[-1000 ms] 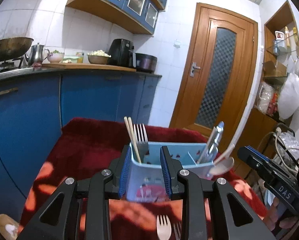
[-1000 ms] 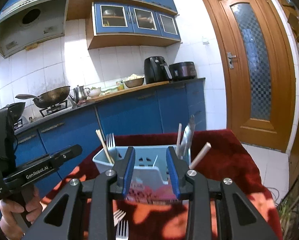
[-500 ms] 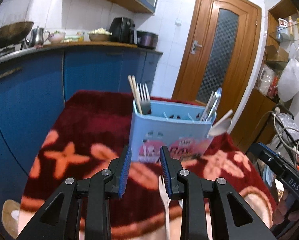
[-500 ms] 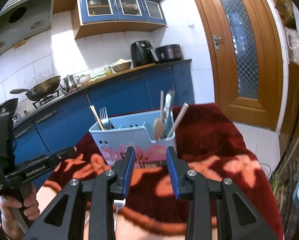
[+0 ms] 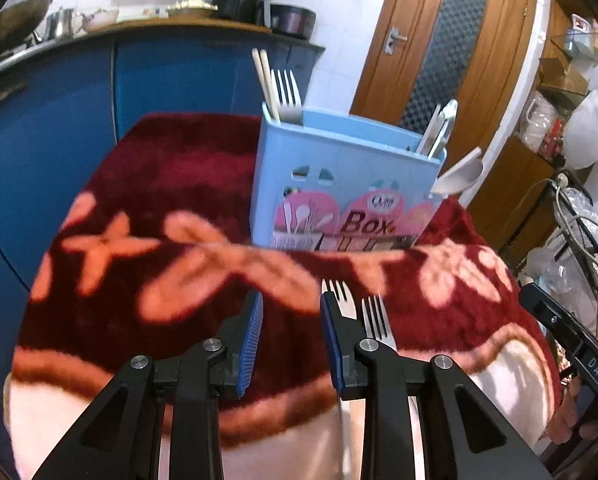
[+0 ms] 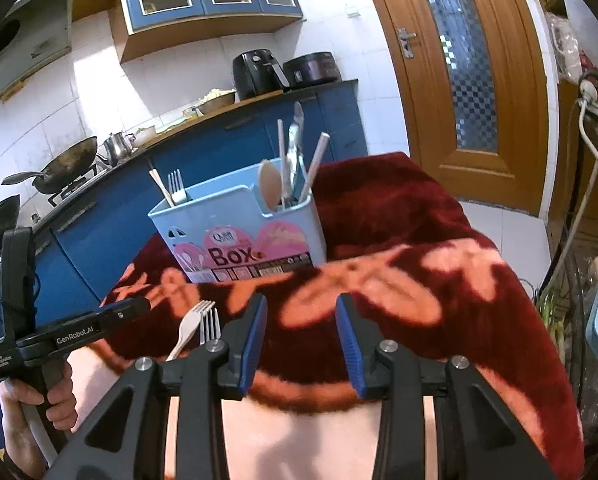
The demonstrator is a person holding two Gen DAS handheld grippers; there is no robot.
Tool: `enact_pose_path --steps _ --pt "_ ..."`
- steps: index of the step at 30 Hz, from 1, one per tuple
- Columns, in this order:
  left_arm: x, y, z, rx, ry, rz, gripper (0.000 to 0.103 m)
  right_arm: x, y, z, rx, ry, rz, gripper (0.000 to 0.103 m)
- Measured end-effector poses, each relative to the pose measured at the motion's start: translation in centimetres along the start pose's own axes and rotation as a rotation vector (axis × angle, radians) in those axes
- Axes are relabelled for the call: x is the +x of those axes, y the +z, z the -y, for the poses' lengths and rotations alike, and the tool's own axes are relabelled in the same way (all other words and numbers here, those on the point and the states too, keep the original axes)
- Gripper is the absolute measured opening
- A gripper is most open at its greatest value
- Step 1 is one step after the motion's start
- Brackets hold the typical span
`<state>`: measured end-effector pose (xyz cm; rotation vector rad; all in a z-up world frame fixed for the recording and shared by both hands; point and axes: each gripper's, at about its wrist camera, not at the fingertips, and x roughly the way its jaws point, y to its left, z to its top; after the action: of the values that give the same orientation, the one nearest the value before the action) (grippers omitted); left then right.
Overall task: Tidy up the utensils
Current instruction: 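Pull both open tools back and lower them toward the two silver forks, then grasp a silver fork with the left tool while the right tool grasps the other fork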
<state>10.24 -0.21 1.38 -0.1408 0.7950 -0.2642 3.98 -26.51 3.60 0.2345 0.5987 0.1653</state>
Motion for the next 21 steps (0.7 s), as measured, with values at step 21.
enact_pose_path --steps 21 --pt "3.6 -1.4 1.5 0.052 -0.102 -0.185 0.030 0.7 -1.0 1.6 0.043 0.003 -0.036 0.039"
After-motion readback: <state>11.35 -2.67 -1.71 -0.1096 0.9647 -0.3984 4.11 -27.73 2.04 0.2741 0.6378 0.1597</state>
